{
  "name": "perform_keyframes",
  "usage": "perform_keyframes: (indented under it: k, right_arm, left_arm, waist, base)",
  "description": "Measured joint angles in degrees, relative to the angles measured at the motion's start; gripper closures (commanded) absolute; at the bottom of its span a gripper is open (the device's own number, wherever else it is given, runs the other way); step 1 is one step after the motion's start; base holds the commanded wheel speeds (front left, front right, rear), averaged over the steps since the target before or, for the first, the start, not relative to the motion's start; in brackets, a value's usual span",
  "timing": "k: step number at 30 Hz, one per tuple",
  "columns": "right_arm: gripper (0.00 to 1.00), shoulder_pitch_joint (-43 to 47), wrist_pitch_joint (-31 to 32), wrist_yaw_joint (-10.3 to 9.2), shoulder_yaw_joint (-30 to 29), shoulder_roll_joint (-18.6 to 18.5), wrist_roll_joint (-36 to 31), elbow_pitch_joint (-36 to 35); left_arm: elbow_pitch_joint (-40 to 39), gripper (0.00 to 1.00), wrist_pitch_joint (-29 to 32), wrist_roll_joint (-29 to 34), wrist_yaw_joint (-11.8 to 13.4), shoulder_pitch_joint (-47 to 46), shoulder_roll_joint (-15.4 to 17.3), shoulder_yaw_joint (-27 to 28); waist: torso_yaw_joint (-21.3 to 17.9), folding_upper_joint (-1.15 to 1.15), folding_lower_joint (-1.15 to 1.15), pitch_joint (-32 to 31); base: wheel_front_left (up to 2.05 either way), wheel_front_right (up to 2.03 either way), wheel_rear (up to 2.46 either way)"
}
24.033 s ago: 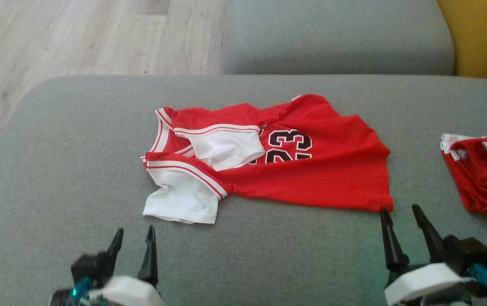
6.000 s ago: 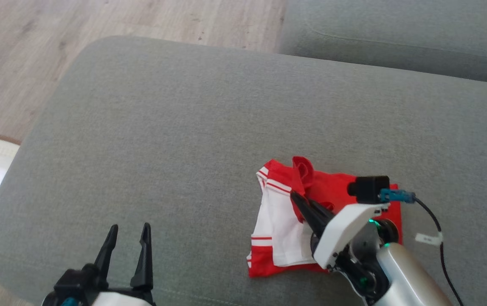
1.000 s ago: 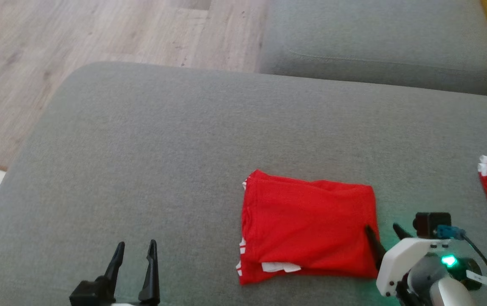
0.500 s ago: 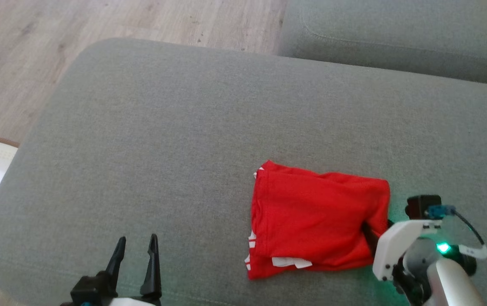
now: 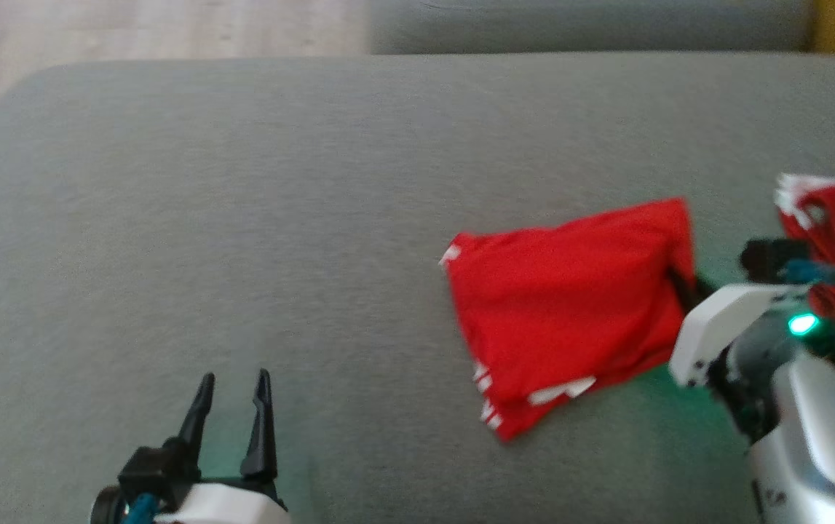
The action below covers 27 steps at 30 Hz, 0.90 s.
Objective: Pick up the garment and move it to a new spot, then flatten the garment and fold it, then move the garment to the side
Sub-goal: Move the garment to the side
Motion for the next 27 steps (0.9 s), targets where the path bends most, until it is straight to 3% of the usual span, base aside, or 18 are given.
perform_keyframes:
  k: [8,17,21,27]
  right_arm:
    - [1.0,-3.4,0.0,0.0,-1.7,-2.3,-0.1,-7.0]
    - [1.0,-5.4,0.0,0.0,-3.2,-2.5,-0.1,-8.8]
    - [1.0,-5.7,-0.4,0.0,-2.6,-2.7,-0.1,-8.7]
    - [1.0,-9.1,-0.4,0.0,-0.8,-3.8,-0.1,-7.6]
  left_arm:
    - [-1.1,0.0,0.1,1.7,-0.8,-4.0,0.6,0.7]
    - [-1.7,0.0,2.2,3.4,-1.3,-10.2,1.4,-0.1]
    - [-1.9,0.0,2.7,3.4,-1.3,-10.3,1.4,-0.6]
    - [-1.8,0.0,2.7,3.4,-1.2,-10.1,1.6,-1.0]
  waist:
    - [-11.8,0.0,0.0,3.8]
    - [-23.7,0.0,0.0,7.9]
    - [-26.2,0.0,0.0,9.1]
    - [-25.2,0.0,-0.01,8.6]
  base:
    - [0.0,0.0,0.0]
    - [0.0,0.0,0.0]
    - [0.0,0.0,0.0]
    - [0.0,0.0,0.0]
